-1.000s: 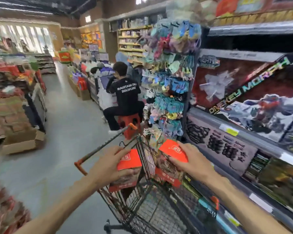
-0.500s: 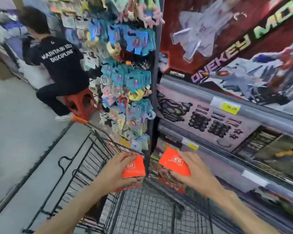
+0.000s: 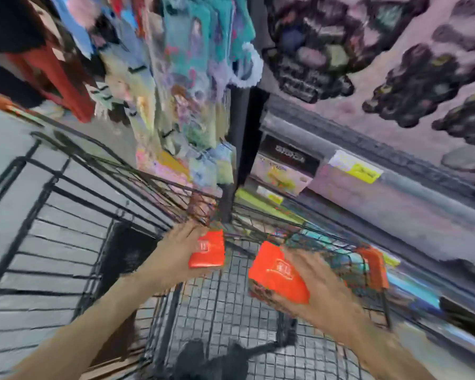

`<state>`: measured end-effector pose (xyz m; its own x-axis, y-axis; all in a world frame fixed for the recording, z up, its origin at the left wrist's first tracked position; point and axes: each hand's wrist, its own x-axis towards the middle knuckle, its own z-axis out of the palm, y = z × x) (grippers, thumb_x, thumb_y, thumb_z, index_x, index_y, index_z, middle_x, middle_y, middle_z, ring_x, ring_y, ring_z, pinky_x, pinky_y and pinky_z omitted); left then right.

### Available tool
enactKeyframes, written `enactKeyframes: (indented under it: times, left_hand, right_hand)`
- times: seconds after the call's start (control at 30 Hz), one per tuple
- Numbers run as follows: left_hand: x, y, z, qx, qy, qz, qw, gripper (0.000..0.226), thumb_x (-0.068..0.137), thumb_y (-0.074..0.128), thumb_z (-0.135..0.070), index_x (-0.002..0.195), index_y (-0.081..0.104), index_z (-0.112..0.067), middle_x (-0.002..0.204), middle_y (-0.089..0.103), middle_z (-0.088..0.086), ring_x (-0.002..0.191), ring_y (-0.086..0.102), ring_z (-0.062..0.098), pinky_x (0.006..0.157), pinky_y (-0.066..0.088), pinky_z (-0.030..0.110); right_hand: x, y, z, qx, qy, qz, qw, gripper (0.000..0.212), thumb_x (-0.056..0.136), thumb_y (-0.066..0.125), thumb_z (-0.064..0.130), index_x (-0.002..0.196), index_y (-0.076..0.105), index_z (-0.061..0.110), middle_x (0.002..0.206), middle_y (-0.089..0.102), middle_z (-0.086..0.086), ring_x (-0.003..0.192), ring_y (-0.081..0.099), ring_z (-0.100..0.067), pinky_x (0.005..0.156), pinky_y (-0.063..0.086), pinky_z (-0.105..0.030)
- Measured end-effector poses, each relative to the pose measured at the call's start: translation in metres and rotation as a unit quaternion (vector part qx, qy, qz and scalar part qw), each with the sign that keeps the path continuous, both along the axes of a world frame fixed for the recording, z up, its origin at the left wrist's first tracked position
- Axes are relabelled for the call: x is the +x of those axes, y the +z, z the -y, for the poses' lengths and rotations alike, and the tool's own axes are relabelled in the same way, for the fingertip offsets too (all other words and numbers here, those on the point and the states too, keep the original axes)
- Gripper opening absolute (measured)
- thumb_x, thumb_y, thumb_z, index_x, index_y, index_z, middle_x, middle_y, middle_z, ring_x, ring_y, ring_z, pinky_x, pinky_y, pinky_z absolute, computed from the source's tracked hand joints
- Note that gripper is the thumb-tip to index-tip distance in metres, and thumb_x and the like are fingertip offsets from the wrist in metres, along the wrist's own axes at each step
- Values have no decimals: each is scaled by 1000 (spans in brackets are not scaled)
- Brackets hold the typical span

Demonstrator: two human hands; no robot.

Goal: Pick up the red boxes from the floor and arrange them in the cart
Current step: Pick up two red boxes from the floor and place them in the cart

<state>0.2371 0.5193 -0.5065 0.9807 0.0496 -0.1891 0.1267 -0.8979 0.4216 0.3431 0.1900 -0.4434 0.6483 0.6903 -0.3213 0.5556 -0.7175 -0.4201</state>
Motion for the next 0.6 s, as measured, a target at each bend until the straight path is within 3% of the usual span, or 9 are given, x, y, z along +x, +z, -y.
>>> enactKeyframes:
  times: [0.17, 0.3, 0.37, 0.47, 0.6]
  left_hand:
    - [16, -54, -9, 28, -16, -59, 998, 95, 76, 67, -74, 148, 37, -20, 146, 40, 4, 135, 38, 29, 117, 27, 50]
    - [20, -78, -13, 17, -5, -63, 998, 96, 75, 69, -73, 151, 34, -26, 148, 41, -2, 139, 34, 23, 121, 13, 45]
    - [22, -87, -14, 19, -9, -75, 997, 95, 77, 74, -63, 153, 31, -25, 151, 39, 0, 141, 32, 24, 122, 12, 45]
    - [18, -94, -19, 54, -10, -84, 995, 98, 79, 77, -54, 155, 27, -19, 152, 36, 4, 143, 31, 26, 124, 12, 45]
    - [9, -97, -26, 96, -27, -72, 992, 96, 81, 77, -47, 156, 23, -18, 150, 37, 5, 141, 33, 26, 125, 15, 48]
  right_hand:
    - [-3, -57, -15, -21, 4, 16, 1000, 98, 82, 37, 89, 161, 20, 35, 157, 38, 4, 141, 39, -21, 115, 39, -52]
    - [-3, -87, -22, -42, 28, 23, 998, 96, 83, 40, 85, 162, 20, 33, 157, 39, 7, 140, 36, -19, 118, 28, -45]
    - [-1, -98, -27, -57, 37, 6, 998, 98, 81, 41, 83, 162, 16, 34, 159, 34, 8, 144, 30, -17, 120, 24, -43]
    - [1, -110, -37, -59, 35, -18, 997, 100, 83, 59, 71, 162, 10, 35, 160, 32, 9, 146, 21, -14, 121, 26, -43]
    - [4, -119, -59, -69, 41, -3, 997, 97, 87, 70, 55, 161, 13, 33, 160, 31, 8, 143, 25, -16, 120, 28, -42]
